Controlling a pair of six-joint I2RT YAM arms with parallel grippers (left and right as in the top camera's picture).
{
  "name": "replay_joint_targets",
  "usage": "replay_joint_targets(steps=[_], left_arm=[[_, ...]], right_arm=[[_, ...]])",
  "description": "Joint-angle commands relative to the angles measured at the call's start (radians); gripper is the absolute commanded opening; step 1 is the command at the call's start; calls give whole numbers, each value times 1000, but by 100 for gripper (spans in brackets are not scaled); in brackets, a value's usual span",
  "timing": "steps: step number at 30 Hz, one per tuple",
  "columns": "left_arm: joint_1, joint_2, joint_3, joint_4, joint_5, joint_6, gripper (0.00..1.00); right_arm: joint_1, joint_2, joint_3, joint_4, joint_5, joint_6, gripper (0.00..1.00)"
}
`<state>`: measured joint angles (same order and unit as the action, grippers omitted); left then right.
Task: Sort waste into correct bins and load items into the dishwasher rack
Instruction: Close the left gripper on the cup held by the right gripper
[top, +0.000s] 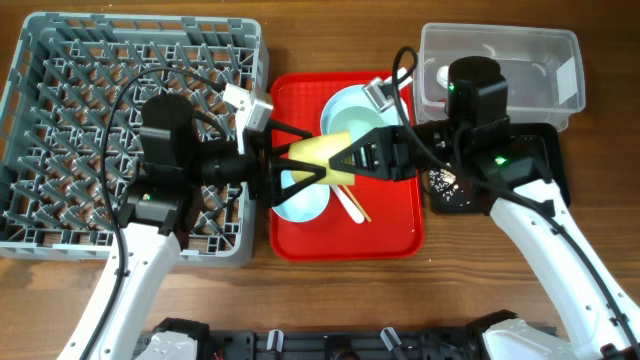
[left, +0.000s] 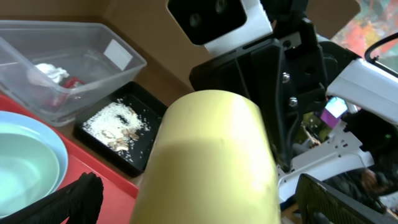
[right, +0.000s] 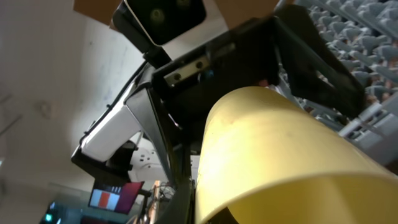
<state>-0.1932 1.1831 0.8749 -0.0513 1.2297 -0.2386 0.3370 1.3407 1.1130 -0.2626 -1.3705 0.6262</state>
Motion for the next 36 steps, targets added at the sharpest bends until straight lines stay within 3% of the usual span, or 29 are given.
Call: replay_joint_targets(steps=[1,7,17,31,33,36], left_arm=[[-14,5,14,23,61,-11,98],[-14,4,14,48,95,-32,84],[-14,4,14,44,128,-32,70],[-14,5,14,44,127,-31,61],[-14,5,14,44,127,-31,59],[-14,5,14,43,123,-31,55]], right_arm=[[29,10,-4,40,-19,61,4],[36,10,-4,45,-17,66,4],[35,10,-3,95,8,110,4],[35,10,-3,98,8,115,5],[35,10,-3,98,8,121,9],[35,10,-3,98,8,137,26]])
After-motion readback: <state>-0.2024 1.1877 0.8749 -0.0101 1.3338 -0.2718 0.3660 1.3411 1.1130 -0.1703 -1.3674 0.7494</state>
